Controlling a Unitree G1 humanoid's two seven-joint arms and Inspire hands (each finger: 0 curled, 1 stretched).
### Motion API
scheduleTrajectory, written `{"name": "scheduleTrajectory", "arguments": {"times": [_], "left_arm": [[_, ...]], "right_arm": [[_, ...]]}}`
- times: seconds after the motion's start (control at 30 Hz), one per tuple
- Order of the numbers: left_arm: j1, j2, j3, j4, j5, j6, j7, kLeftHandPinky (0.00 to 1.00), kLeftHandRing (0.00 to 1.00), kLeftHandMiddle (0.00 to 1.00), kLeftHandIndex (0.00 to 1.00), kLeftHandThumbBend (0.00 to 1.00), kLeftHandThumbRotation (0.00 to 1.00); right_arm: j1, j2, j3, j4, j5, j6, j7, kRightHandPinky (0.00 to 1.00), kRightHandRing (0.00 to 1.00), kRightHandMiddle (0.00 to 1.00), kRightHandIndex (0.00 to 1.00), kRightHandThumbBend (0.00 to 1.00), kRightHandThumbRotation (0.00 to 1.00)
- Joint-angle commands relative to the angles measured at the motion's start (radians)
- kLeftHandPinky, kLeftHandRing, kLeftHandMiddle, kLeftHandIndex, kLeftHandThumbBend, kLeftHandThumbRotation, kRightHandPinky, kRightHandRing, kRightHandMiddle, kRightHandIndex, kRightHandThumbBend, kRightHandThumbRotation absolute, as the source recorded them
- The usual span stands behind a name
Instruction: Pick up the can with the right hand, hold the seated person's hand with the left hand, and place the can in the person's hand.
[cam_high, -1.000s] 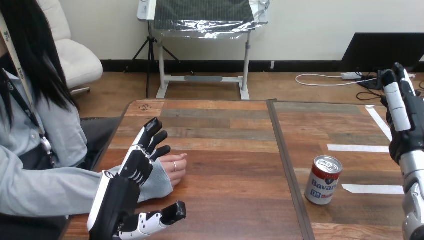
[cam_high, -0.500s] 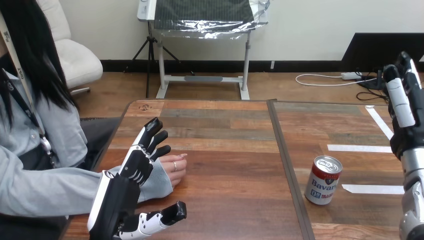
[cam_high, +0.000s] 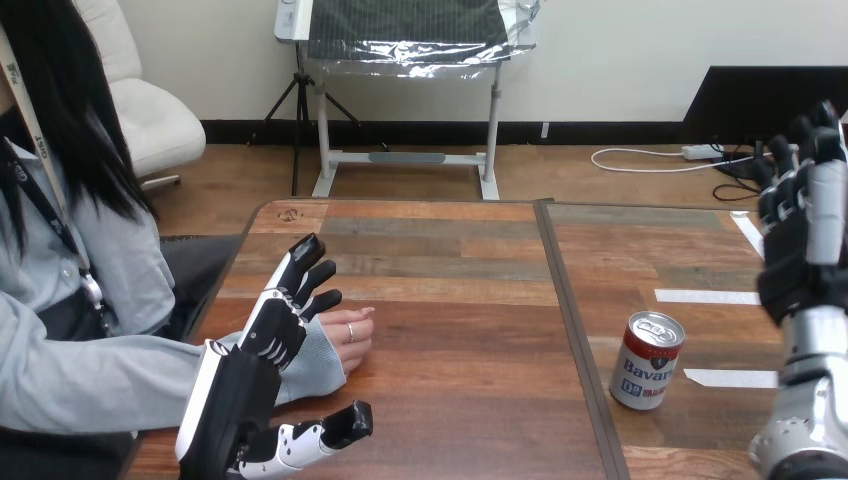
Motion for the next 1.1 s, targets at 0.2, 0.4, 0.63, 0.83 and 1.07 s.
{"name": "scheduleTrajectory", "arguments": {"times": [0.2,0.4,0.63,0.83,1.07], "left_arm": [[-0.083,0.000,0.010,0.006,0.011,-0.009,0.011,0.84,0.92,0.95,0.94,1.00,0.55],[-0.088,-0.001,0.001,0.007,-0.005,-0.008,-0.004,0.85,0.92,0.96,0.94,1.00,0.54],[-0.090,-0.005,-0.006,0.002,-0.029,0.000,-0.022,0.87,0.94,0.96,0.94,1.00,0.54],[-0.091,-0.007,-0.007,0.002,-0.043,0.001,-0.033,0.88,0.94,0.96,0.95,1.00,0.54],[-0.098,-0.009,0.000,0.016,-0.045,-0.002,-0.037,0.89,0.94,0.97,0.95,1.00,0.55]], "right_arm": [[-0.050,0.074,-0.122,-0.080,0.206,0.195,0.166,1.00,1.00,1.00,1.00,1.00,0.75],[-0.056,0.076,-0.131,-0.100,0.236,0.253,0.203,1.00,1.00,1.00,1.00,1.00,0.82],[-0.057,0.086,-0.133,-0.134,0.255,0.308,0.225,1.00,1.00,1.00,1.00,1.00,0.89],[-0.056,0.095,-0.141,-0.176,0.299,0.412,0.247,1.00,1.00,1.00,1.00,1.00,0.92],[-0.045,0.118,-0.119,-0.237,0.302,0.472,0.247,1.00,1.00,1.00,1.00,1.00,0.98]]}}
